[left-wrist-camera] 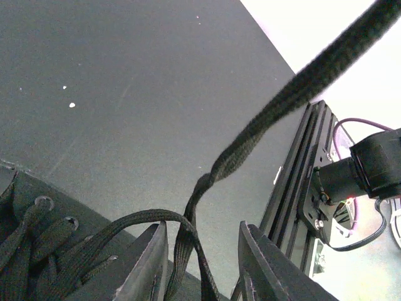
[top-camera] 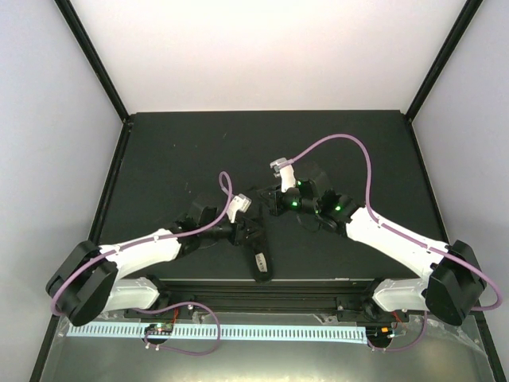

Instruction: Tie the shoes

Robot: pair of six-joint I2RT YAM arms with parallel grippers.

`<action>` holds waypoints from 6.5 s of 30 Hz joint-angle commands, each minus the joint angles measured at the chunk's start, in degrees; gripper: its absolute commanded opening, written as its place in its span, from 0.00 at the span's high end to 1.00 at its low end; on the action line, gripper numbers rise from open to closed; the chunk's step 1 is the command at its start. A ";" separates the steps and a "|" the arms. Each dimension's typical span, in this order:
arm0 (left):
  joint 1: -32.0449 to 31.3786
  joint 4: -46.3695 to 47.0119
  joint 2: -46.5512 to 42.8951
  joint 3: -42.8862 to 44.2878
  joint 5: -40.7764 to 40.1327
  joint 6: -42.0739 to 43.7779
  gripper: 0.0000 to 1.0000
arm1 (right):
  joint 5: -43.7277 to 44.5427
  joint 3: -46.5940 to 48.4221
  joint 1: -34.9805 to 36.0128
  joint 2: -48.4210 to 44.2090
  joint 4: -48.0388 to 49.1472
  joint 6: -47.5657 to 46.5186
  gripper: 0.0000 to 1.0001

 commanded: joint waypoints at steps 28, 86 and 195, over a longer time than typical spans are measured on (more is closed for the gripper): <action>0.25 -0.18 5.27 5.44 -6.01 0.92 0.84 | -2.23 1.23 1.90 0.33 2.50 1.44 0.98; -3.84 -6.45 2.19 3.95 -9.28 -5.46 0.98 | 7.62 3.20 2.53 5.16 -1.06 2.98 0.98; -0.69 8.91 -7.53 -12.89 -12.29 -14.15 0.98 | 18.18 -33.47 12.19 -8.93 22.30 1.86 0.30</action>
